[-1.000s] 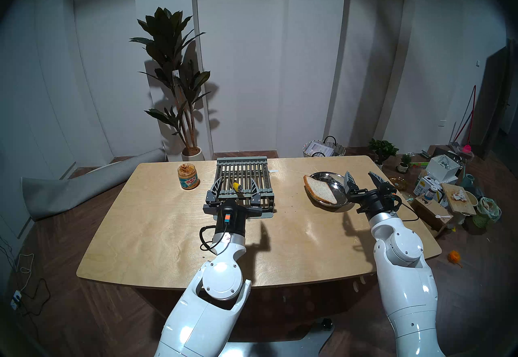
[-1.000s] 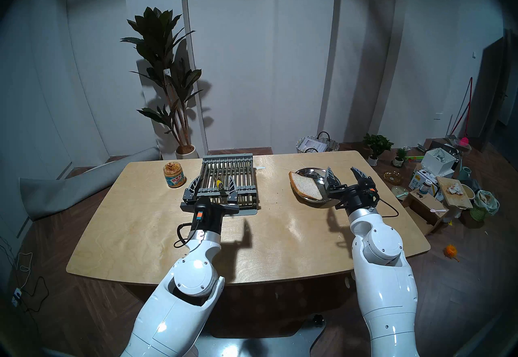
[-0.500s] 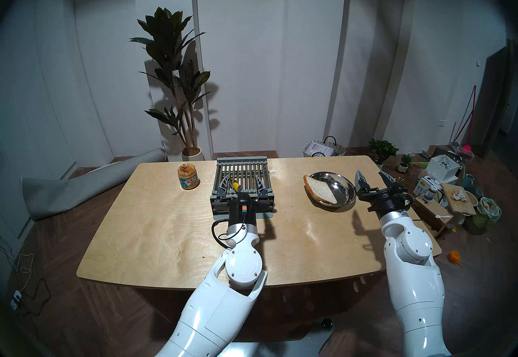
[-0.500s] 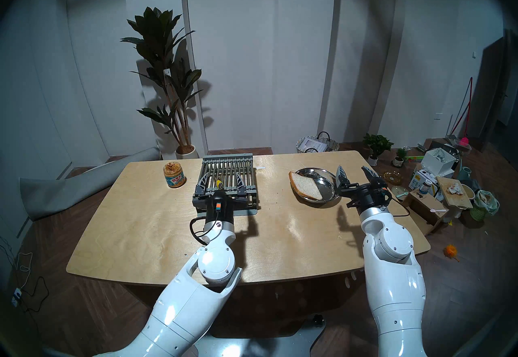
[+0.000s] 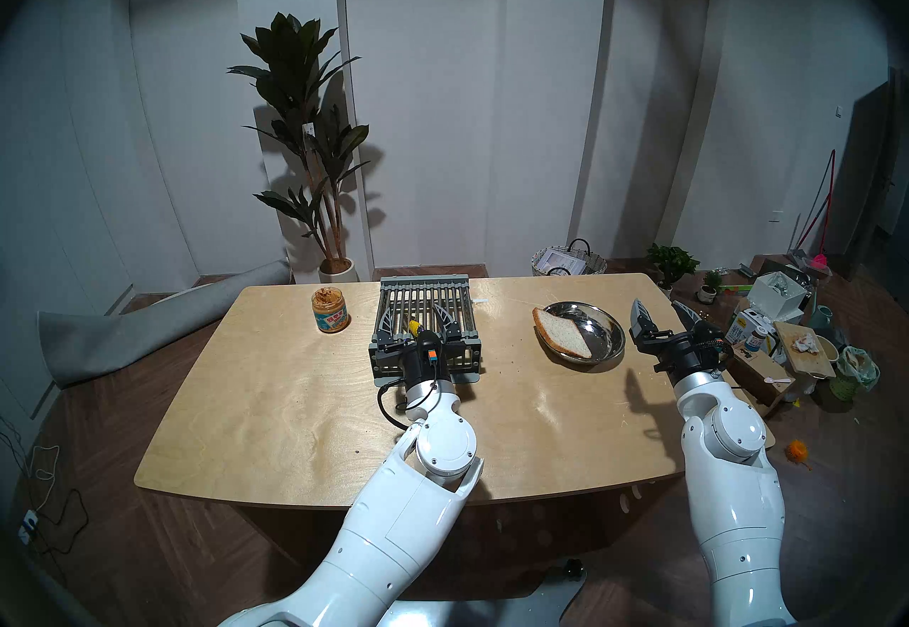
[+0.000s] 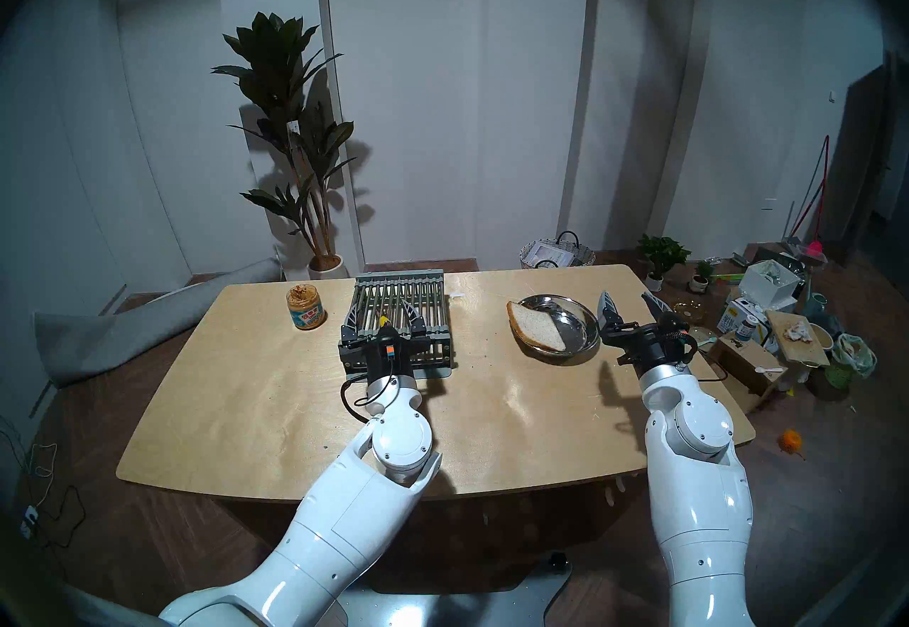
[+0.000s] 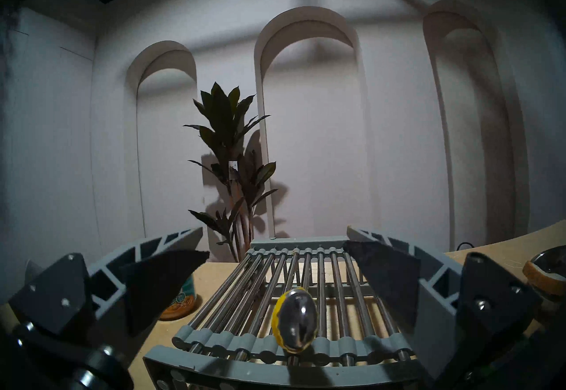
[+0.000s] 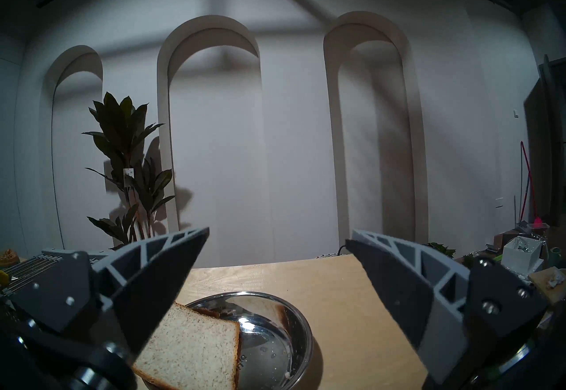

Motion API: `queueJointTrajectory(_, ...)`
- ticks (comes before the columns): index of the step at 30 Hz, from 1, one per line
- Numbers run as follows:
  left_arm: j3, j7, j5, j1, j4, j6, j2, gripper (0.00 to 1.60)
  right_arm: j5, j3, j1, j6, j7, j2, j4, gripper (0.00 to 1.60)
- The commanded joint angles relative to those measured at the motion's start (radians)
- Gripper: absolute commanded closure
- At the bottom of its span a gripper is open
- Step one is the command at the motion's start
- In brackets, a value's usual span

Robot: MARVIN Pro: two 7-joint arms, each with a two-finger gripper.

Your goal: Spread peanut butter over the slice of bread with the knife

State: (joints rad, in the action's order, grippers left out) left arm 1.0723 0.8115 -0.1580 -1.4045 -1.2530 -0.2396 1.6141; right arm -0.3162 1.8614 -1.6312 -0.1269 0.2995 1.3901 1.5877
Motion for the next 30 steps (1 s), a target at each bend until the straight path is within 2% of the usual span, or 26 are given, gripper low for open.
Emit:
queueJointTrajectory(1, -0.044, 0.098, 0.016, 0.114, 0.080, -0.070, 0.046, 0.00, 0.001, -0.005, 0.022, -0.018, 0.002, 0.001, 0.016, 0.00)
queueJointTrajectory(7, -0.054, 0.163, 0.028, 0.140, 0.145, -0.124, 0.063, 0.00, 0.004, -0.011, 0.030, -0.022, 0.003, 0.003, 0.014, 0.00)
queueJointTrajectory(11, -0.050, 0.172, 0.040, 0.145, 0.164, -0.156, 0.067, 0.00, 0.005, -0.016, 0.034, -0.024, 0.000, 0.004, 0.010, 0.00)
queueJointTrajectory(17, -0.052, 0.148, 0.092, 0.133, 0.146, -0.179, 0.060, 0.00, 0.005, -0.022, 0.040, -0.029, -0.005, 0.007, 0.004, 0.00)
queueJointTrajectory(23, -0.067, 0.107, 0.141, 0.104, 0.095, -0.161, 0.043, 0.00, 0.008, -0.028, 0.045, -0.031, -0.016, 0.009, -0.002, 0.00)
queueJointTrajectory(30, -0.076, 0.082, 0.166, 0.104, 0.123, -0.155, 0.036, 0.00, 0.005, -0.032, 0.046, -0.034, -0.023, 0.010, -0.005, 0.00)
